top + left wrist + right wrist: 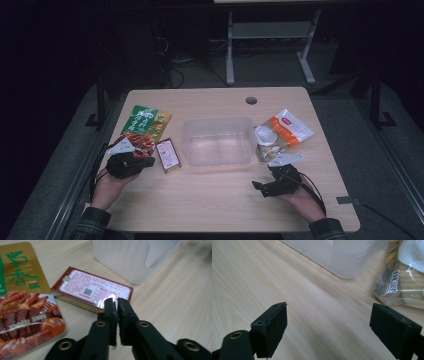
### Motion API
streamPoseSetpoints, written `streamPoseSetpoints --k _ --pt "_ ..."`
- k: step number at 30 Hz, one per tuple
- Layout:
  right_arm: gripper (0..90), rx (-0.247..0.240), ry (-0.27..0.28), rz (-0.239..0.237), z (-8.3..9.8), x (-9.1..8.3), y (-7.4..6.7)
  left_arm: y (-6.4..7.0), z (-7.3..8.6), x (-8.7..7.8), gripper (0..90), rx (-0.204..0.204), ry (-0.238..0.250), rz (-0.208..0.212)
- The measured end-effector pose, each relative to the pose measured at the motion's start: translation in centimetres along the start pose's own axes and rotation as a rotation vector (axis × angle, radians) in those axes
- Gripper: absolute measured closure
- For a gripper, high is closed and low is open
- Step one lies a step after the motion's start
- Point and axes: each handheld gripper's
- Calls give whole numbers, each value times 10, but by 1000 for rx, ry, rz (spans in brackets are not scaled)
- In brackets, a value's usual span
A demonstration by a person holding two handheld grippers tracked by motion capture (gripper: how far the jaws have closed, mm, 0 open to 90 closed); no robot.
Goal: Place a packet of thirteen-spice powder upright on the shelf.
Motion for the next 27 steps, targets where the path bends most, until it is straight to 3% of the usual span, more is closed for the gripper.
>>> streamPoseSetpoints --k 9,17,20,24,27 --pt "140 -4 2 0 -1 0 -2 -20 -12 11 897 35 -34 -39" --pt "140 -7 7 0 -1 2 -1 -44 -17 20 898 14 -18 -88" --pt "140 -6 3 0 0 1 -2 -52 -17 26 898 23 -49 -94" --pt "140 -5 2 -5 0 1 -3 -61 -21 37 898 14 -41 -102" --pt "140 -5 -1 -4 0 2 -4 -67 -25 47 898 25 -61 -111"
Point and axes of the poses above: each handheld gripper's, and its own axes: x roughly forward along the jaws, z roughly out of its underside, y roughly to its right, and after that the axes turned 14 degrees about x, right-handed
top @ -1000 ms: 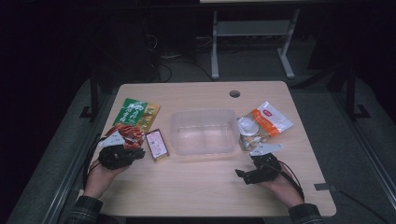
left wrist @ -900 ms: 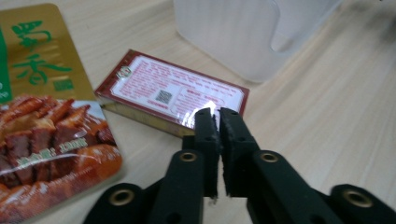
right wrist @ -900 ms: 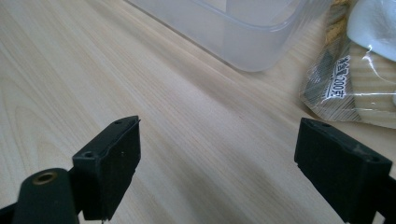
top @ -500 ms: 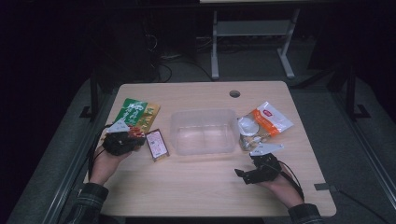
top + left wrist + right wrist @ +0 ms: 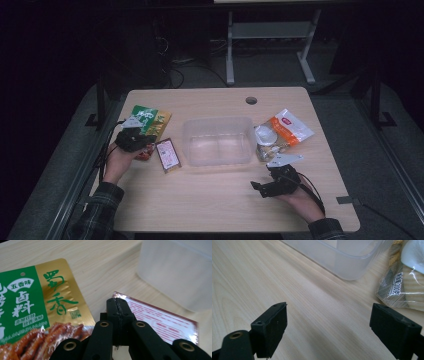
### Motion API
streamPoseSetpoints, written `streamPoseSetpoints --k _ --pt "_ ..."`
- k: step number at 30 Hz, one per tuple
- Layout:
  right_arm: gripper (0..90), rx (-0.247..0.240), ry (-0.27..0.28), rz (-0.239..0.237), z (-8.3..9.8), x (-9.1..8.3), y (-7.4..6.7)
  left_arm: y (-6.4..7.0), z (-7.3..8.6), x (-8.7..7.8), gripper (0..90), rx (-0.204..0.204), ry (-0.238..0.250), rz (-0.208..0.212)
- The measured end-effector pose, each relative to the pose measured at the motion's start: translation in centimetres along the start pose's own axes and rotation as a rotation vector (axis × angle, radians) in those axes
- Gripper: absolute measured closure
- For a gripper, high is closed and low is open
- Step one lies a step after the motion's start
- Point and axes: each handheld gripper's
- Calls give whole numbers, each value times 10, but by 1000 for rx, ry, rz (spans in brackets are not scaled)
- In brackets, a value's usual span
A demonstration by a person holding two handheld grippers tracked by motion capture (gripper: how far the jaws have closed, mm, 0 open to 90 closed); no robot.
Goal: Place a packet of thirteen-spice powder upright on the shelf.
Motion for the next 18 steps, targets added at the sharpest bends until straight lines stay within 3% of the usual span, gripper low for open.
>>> streamPoseSetpoints --k 4,7,11,18 --pt "140 6 10 0 0 -1 1 -4 0 13 898 -13 -2 7" --pt "140 3 9 -1 0 0 2 -6 2 22 898 1 -39 8" --pt "140 2 6 1 0 -1 0 -11 1 32 898 -6 -50 -17" --pt "140 8 15 4 0 -2 3 -13 7 40 898 -27 -89 6"
Point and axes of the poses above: each handheld gripper's, and its own axes: x roughly forward along the jaws, z roughly out of its underside, y roughly to its right, and after that the axes turned 14 degrees about x, right-handed
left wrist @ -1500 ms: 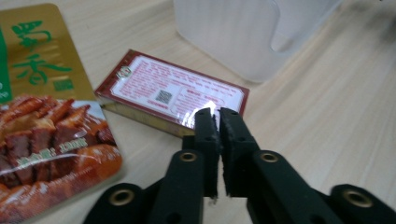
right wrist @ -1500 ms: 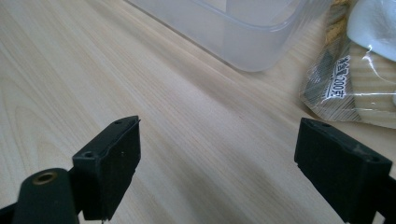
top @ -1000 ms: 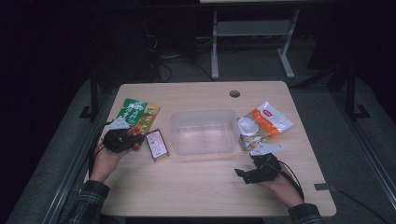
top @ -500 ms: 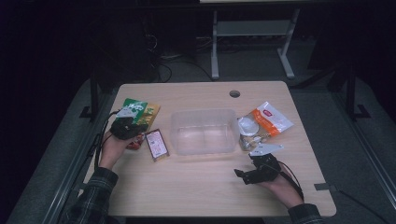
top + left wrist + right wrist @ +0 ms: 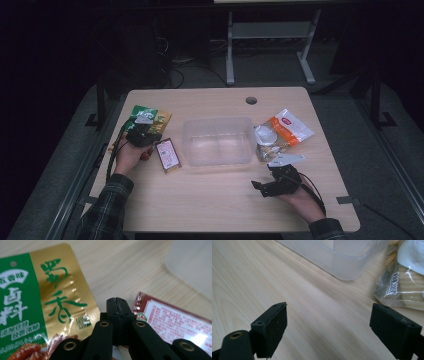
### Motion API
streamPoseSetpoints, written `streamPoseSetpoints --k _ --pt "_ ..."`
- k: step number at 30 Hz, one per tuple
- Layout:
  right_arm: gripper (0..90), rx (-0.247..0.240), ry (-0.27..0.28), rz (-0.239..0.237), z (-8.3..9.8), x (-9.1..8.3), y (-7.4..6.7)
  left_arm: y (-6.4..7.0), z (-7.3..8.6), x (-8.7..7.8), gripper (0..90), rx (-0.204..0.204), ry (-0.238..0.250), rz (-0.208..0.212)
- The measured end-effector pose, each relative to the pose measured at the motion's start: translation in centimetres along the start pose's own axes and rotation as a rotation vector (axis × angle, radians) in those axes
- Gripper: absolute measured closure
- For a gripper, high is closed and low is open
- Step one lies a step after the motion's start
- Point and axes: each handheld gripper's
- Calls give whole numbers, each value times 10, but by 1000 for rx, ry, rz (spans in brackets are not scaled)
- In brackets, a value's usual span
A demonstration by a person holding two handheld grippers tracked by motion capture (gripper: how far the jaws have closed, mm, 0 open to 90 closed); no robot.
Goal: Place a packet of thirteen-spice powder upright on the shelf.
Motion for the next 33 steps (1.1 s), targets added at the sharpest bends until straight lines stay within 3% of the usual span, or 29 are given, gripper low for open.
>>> streamPoseSetpoints --k 2,11,19,33 --pt "140 7 2 5 0 -1 0 0 2 -2 898 -16 3 14" --pt "140 -6 10 1 0 -1 -1 10 15 -10 898 6 -41 56" --pt "140 -4 12 0 0 -2 -1 24 15 -20 898 61 -62 96" --pt "140 -10 11 -2 0 -1 -2 58 18 -36 898 92 -34 185"
Point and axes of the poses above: each handheld gripper's, and its own axes: x roughly forward along the jaws, z roughly out of its underside, y roughly to its right, and after that the axes turned 14 degrees about x, right-handed
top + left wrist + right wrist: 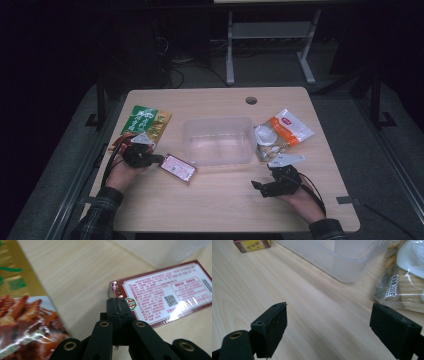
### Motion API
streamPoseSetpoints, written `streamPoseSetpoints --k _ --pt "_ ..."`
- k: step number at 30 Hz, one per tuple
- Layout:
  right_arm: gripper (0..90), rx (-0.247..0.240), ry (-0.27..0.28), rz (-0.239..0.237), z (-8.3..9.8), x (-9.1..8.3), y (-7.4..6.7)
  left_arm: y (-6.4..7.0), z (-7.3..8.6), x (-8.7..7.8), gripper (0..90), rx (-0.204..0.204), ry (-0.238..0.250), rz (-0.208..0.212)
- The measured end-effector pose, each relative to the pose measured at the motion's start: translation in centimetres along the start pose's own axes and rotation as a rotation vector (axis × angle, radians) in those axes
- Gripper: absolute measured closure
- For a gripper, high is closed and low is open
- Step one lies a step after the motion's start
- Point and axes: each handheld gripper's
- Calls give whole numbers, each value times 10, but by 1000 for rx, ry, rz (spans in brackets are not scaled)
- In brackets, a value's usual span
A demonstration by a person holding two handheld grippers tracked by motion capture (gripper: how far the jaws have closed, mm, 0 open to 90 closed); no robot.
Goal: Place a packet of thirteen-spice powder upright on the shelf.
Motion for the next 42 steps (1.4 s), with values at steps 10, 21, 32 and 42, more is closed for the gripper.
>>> streamPoseSetpoints --k 10,21,32,42 --pt "140 -1 -4 -4 0 1 -1 26 -5 0 898 48 11 60" --pt "136 -27 1 -40 0 0 -4 47 -18 10 898 83 43 121" --pt "131 -51 -22 -129 1 4 -8 63 -38 24 898 150 65 164" --pt "50 -136 -95 -161 0 1 -14 81 -58 42 897 201 83 193"
Point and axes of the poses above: each handheld gripper's, and its own axes: x roughly forward along the jaws, z roughly out of its underside, y roughly to its right, and after that the axes turned 14 degrees about x, right-handed
